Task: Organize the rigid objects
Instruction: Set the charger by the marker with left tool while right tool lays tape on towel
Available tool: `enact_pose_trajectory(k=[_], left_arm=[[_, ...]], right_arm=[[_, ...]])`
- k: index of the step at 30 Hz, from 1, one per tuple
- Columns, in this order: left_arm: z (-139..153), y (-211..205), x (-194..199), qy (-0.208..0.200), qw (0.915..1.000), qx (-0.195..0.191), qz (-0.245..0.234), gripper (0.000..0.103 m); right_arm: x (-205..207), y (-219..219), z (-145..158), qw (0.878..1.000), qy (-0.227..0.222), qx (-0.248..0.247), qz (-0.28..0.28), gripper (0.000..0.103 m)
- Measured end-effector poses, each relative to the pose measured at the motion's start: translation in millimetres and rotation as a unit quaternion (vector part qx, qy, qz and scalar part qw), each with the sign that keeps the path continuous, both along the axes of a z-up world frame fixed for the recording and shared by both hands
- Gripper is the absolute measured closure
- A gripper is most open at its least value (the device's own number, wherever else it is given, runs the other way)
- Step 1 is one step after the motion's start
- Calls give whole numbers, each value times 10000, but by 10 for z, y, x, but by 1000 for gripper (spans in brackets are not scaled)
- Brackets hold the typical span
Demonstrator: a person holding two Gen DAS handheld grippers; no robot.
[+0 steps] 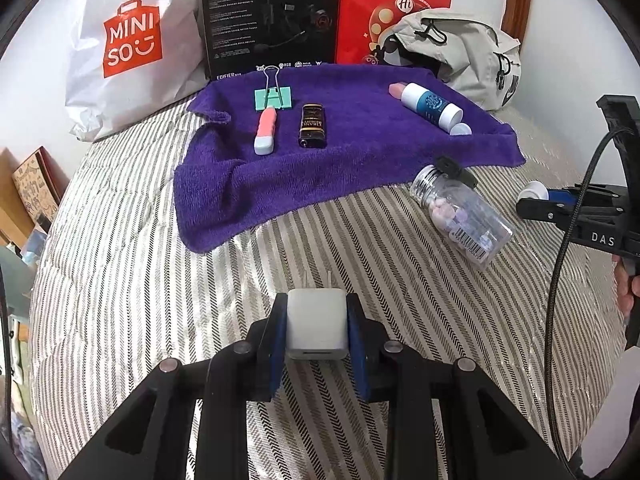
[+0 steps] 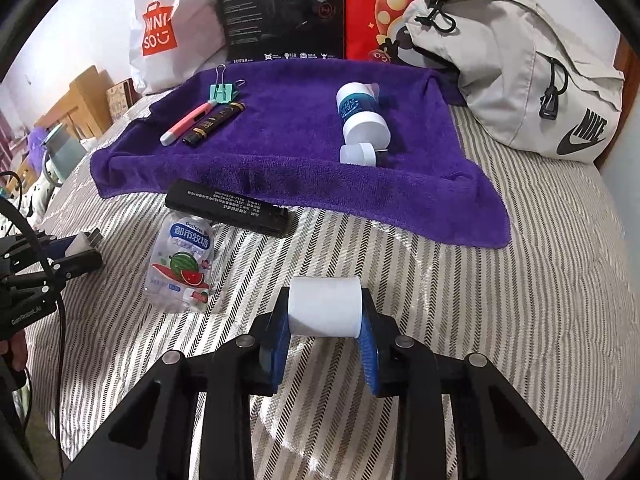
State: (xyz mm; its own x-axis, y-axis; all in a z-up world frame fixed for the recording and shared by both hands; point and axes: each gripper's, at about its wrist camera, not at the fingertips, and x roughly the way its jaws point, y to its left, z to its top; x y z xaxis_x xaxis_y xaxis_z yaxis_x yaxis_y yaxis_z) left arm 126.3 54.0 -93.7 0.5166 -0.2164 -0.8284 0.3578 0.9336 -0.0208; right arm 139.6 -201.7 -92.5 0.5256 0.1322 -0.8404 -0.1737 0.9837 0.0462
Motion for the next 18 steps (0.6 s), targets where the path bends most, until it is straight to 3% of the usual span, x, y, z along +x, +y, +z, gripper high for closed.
enact_pose_trajectory(k=[18], left_arm=[[382, 1, 214, -207, 9997, -67, 110, 77]], right_arm=[[50, -179, 284, 9997, -162, 196, -18, 72]])
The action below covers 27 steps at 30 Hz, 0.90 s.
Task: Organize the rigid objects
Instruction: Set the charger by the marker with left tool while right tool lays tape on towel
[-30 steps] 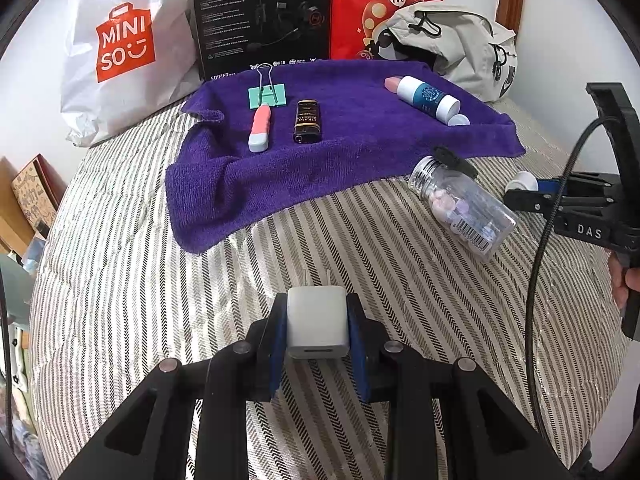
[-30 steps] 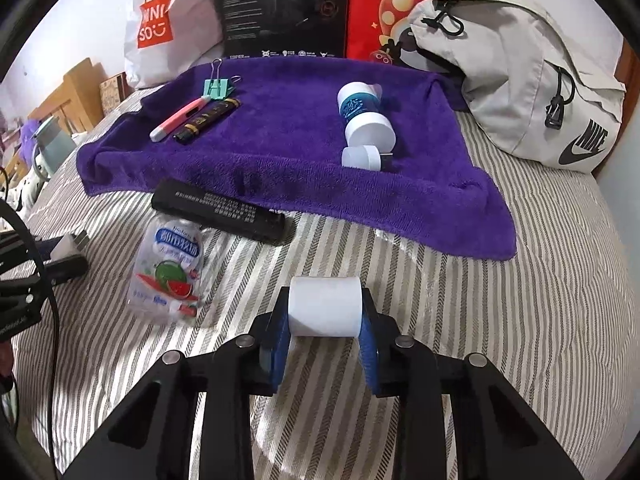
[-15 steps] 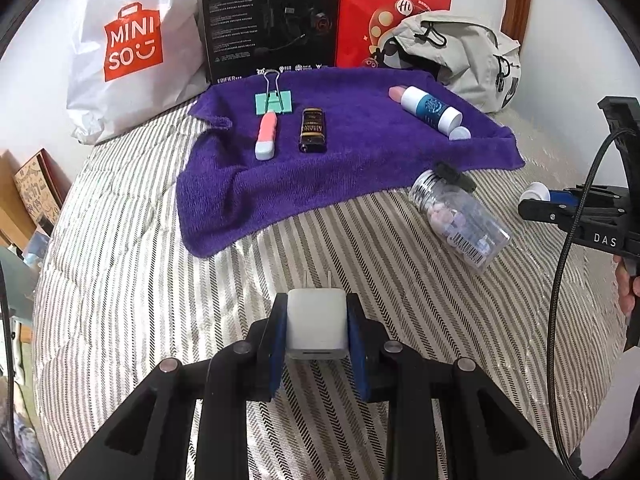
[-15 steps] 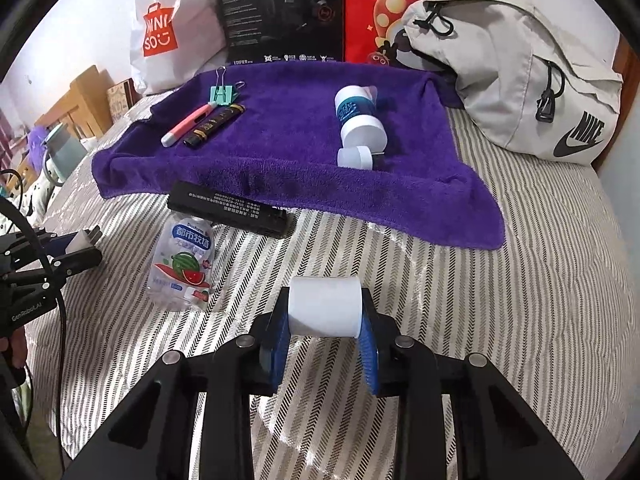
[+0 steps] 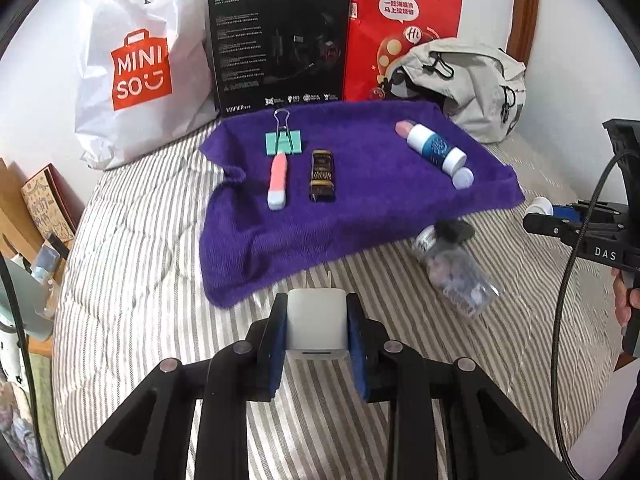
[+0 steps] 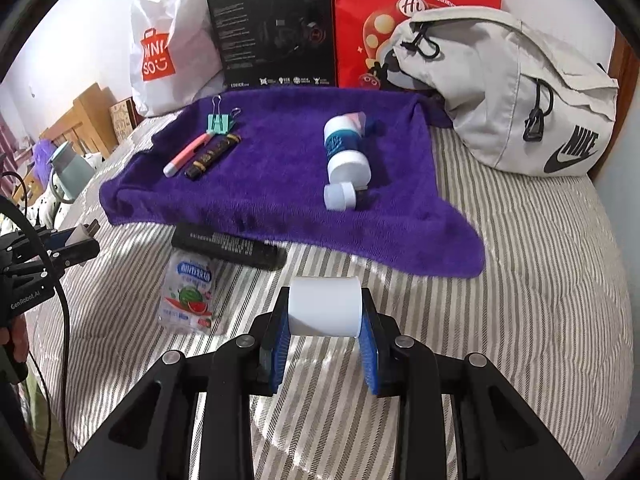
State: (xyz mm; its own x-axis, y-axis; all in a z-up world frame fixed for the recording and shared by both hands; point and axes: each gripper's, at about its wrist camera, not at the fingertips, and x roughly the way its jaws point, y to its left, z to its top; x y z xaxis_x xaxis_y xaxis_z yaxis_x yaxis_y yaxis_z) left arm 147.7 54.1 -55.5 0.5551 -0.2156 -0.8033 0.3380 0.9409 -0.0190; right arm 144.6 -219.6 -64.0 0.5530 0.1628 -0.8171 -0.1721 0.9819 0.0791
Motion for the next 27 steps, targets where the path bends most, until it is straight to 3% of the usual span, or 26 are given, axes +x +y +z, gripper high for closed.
enact_pose_trajectory(k=[14, 27], left_arm=[[69, -81, 495, 21, 10000, -69, -12, 77], [-141, -148, 986, 238, 9997, -1, -77, 77]], right_arm=[[413, -56, 134, 10000, -63, 74, 1, 72], [1035, 349, 10, 9989, 151, 150, 415, 72]])
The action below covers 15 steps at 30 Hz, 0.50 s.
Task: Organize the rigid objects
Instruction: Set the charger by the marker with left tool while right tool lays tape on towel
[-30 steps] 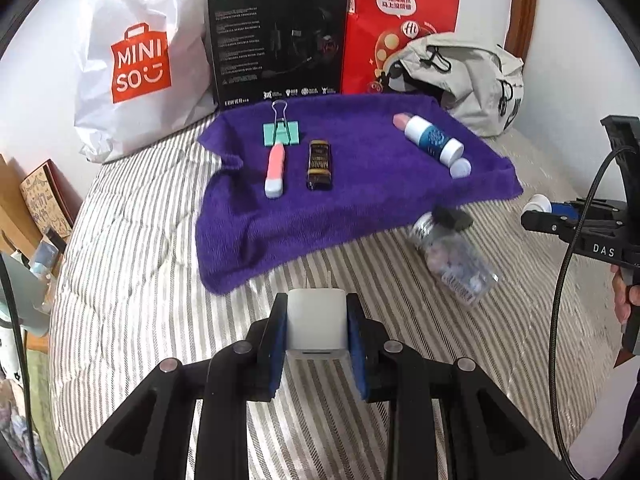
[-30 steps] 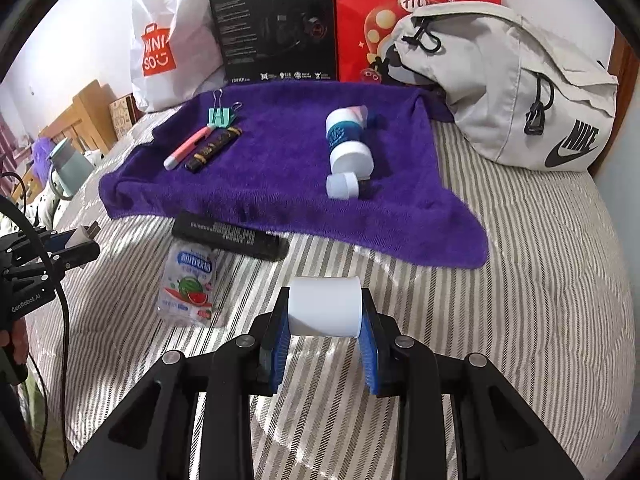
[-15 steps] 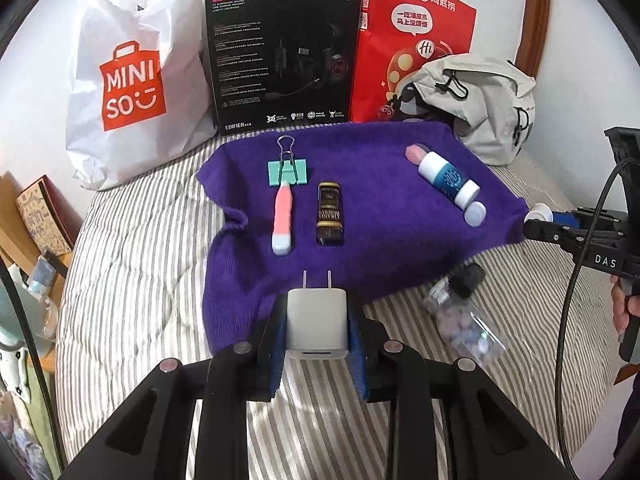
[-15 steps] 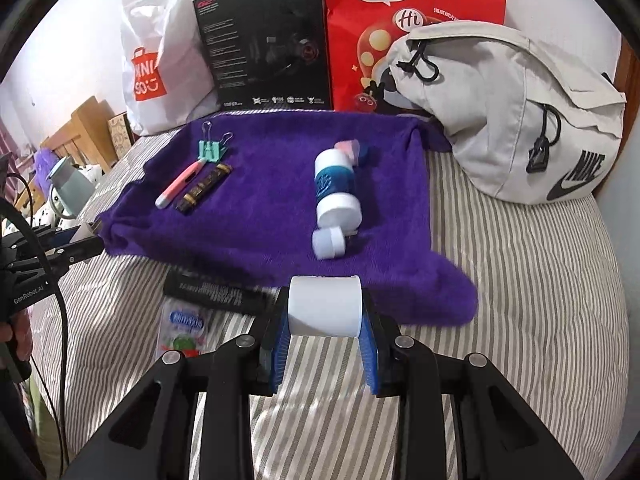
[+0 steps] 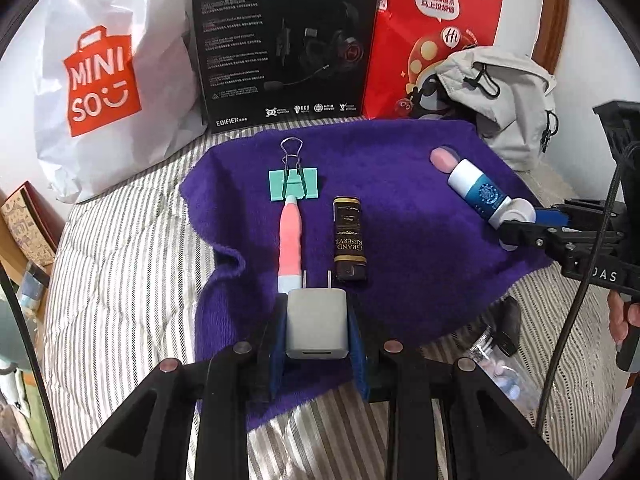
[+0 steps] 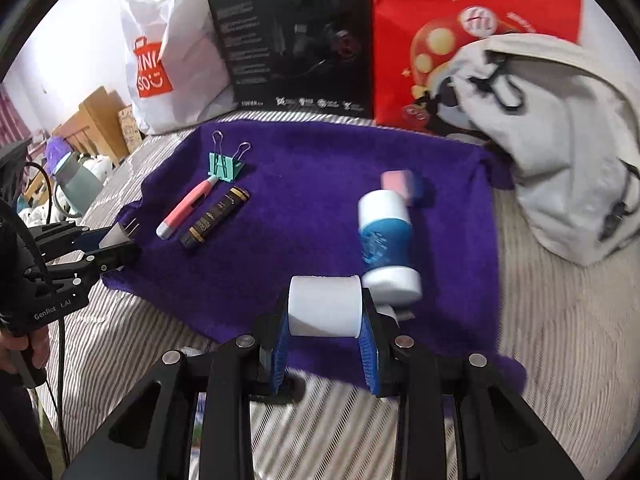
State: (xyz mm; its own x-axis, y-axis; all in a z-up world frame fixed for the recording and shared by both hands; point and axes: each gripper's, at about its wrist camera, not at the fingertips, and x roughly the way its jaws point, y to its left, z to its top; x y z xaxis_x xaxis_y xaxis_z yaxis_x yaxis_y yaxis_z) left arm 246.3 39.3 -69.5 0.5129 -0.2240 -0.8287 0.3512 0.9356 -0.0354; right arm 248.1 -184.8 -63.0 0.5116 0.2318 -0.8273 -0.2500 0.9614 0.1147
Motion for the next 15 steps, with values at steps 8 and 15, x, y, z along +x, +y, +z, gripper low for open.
enact_pose_trajectory(k=[8, 15], left_arm=[[-139, -62, 98, 176, 9998, 69, -68, 77], [-203, -47, 150, 293, 9995, 13, -101, 77]], right_arm=[[244, 190, -185, 9994, 246, -157, 197, 72], [332, 238, -305, 9984, 429, -267, 269, 72]])
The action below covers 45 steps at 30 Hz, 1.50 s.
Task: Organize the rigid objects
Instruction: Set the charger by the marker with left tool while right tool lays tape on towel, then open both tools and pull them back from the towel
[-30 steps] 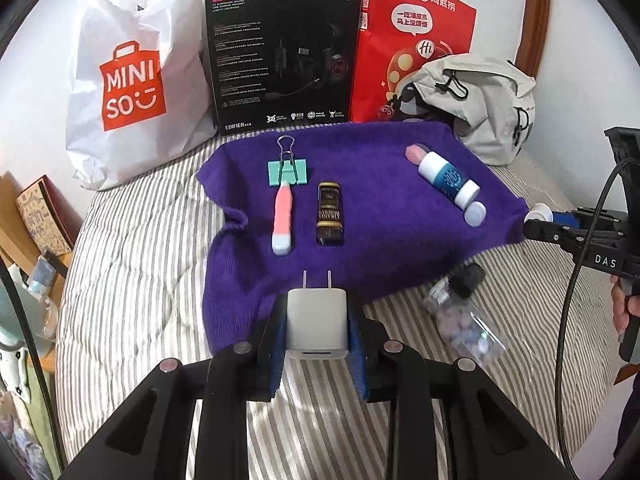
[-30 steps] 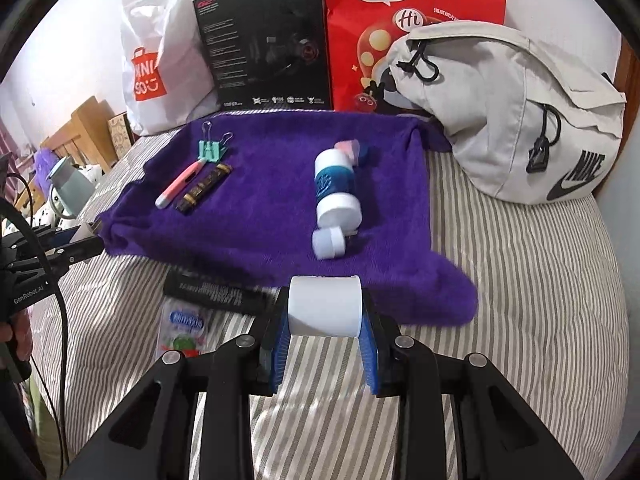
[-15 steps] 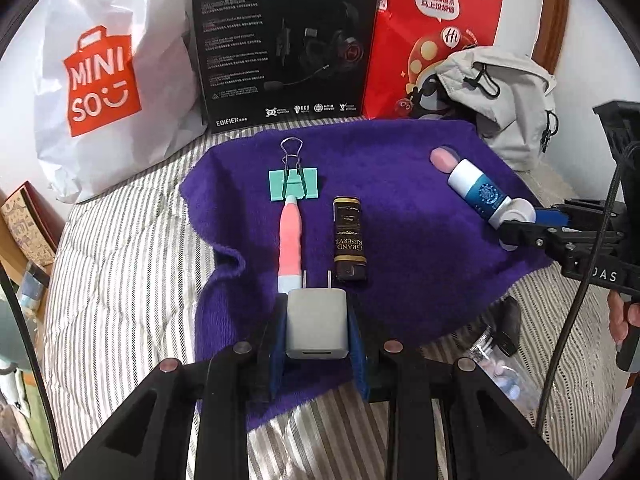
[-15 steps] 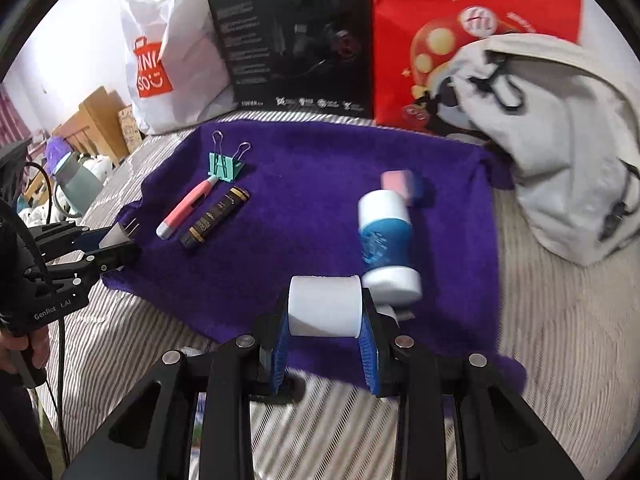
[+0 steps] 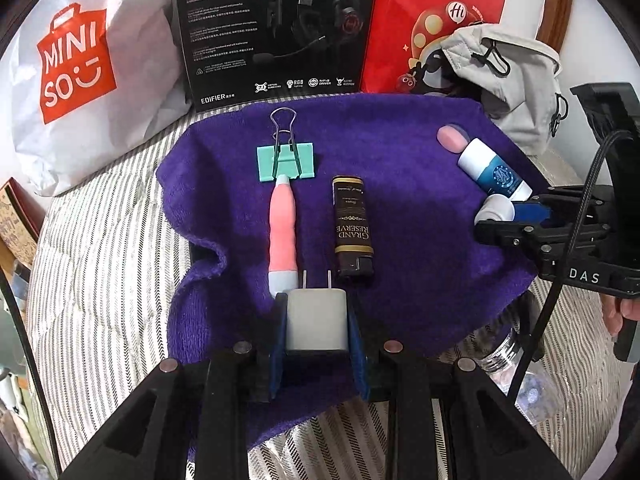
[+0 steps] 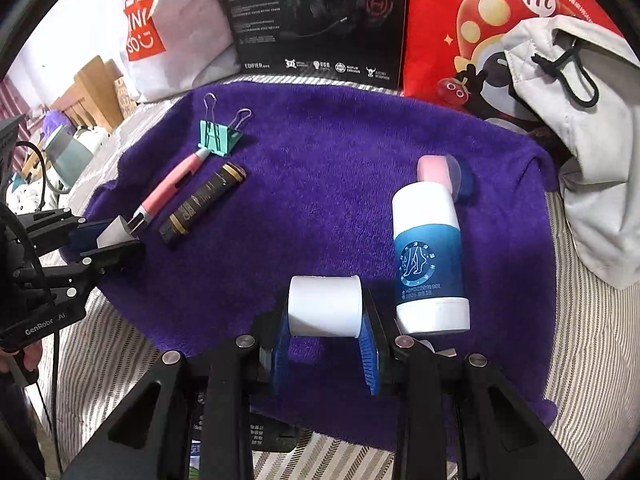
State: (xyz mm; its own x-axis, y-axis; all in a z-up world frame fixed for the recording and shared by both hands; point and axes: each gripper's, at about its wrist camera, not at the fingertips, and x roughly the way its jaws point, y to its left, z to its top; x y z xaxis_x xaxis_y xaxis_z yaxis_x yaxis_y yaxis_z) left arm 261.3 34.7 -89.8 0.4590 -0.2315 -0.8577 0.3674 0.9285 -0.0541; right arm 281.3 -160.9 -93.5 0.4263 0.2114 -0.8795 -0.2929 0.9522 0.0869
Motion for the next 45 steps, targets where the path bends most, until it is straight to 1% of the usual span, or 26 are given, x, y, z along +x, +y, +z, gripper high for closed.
enact_pose_trajectory(k=[4, 9, 14, 19, 21, 23, 24, 26, 28, 32, 34, 35, 36, 37, 38, 39, 41, 45], left_arm=[[-14, 34, 37, 79, 10000, 9, -7, 77], [-43, 53, 80, 234, 9997, -65, -10, 77], [-59, 15, 109, 296, 9995, 38, -74, 76], [-65, 0, 119, 321, 9994, 92, -119, 77], [-66, 4, 126, 342, 9993, 86, -137, 76], [-68, -1, 136, 373, 9992, 76, -127, 76], [-66, -3, 136, 376, 9992, 84, -135, 75], [-64, 7, 140, 410, 9991, 27, -133, 73], [-62, 4, 133, 460, 9988, -72, -180, 65], [-24, -25, 98, 389, 9991, 105, -92, 60], [20, -6, 72, 366, 9993, 58, -54, 49], [47, 5, 53, 373, 9993, -25, -70, 45], [75, 16, 29, 363, 9993, -89, -68, 40], [115, 24, -6, 317, 9994, -125, -42, 32], [167, 25, -57, 223, 9997, -121, -19, 29], [212, 18, -107, 145, 9999, -86, -9, 27], [286, -1, -210, 45, 10000, -27, -12, 27], [386, -43, -418, -41, 9999, -95, -33, 27]], right_arm=[[5, 17, 4, 10000, 9, -41, 41, 72], [-4, 73, 7, 9991, -37, -313, 287, 72], [22, 85, 17, 9981, -3, -424, 455, 72], [23, 83, 20, 9978, 31, -433, 497, 72], [34, 86, 23, 9977, 86, -430, 522, 70], [36, 81, 23, 9976, 148, -370, 560, 61], [25, 74, 25, 9976, 187, -348, 562, 59], [8, 48, 28, 9977, 242, -392, 500, 56], [-13, 20, 33, 9977, 262, -409, 480, 55], [-87, -43, 80, 9979, 234, -419, 428, 54], [-127, -67, 116, 9981, 201, -426, 388, 53], [-158, -81, 140, 9983, 182, -428, 363, 50], [-195, -95, 172, 9984, 163, -424, 339, 48], [-224, -104, 198, 9985, 123, -439, 318, 47], [-263, -119, 231, 9985, 74, -455, 293, 45], [-312, -143, 270, 9987, 23, -430, 258, 45], [-395, -195, 329, 9993, -34, -326, 177, 45], [-606, -326, 399, 9998, -140, -169, -10, 45]])
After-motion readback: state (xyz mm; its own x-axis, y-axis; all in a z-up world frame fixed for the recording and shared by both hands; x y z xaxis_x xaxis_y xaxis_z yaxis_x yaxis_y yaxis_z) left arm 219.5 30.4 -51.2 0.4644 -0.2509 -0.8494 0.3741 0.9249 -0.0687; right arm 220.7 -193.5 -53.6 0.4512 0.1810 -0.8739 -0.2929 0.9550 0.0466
